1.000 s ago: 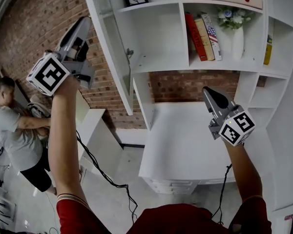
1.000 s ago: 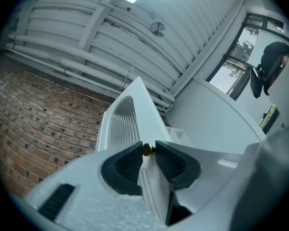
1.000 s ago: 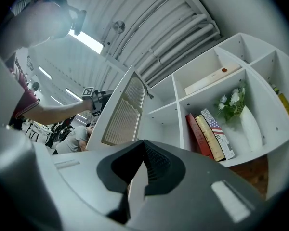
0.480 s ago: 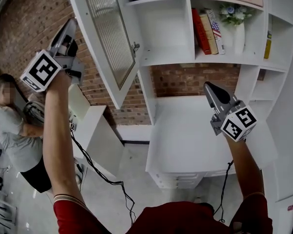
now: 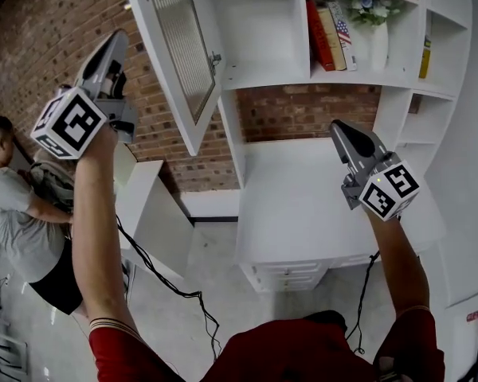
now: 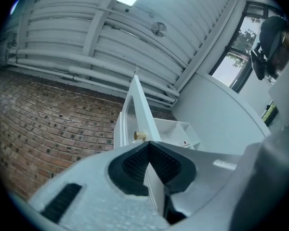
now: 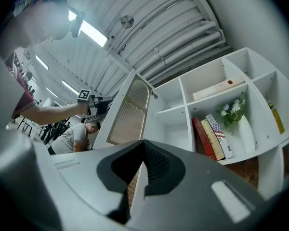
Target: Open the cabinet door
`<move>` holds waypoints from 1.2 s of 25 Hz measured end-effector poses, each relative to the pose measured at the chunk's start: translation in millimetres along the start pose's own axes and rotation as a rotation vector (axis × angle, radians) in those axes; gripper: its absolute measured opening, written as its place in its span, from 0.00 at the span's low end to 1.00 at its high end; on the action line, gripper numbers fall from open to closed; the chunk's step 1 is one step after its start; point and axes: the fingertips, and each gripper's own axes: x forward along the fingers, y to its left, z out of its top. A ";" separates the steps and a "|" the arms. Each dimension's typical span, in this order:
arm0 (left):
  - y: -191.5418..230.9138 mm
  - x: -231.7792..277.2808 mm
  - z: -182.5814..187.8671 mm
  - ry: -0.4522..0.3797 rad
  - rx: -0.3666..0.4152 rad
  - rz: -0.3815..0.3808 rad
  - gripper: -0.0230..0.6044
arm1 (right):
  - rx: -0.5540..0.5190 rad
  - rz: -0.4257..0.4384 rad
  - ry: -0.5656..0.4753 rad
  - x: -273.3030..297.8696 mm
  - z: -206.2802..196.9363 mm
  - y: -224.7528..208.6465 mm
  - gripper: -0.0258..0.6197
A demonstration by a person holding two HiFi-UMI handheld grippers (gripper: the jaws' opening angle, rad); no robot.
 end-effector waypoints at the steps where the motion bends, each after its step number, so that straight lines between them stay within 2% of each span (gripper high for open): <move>1: -5.5 -5.5 -1.9 0.005 0.009 0.004 0.05 | -0.004 0.003 0.001 -2.1 2.0 2.1 0.06; 8: -70.5 -51.2 -6.4 0.008 0.049 0.002 0.05 | -0.028 0.047 -0.030 -21.8 27.4 18.3 0.06; 13: -146.3 -72.8 -22.8 0.022 0.006 -0.053 0.05 | -0.009 0.096 -0.044 -51.2 42.0 35.0 0.06; 23: -306.8 -105.0 -84.6 0.139 -0.113 -0.070 0.05 | -0.030 0.205 -0.030 -132.8 71.7 86.0 0.06; 30: -392.0 -137.7 -102.8 0.181 -0.104 -0.087 0.05 | -0.022 0.225 -0.013 -187.4 71.2 118.7 0.06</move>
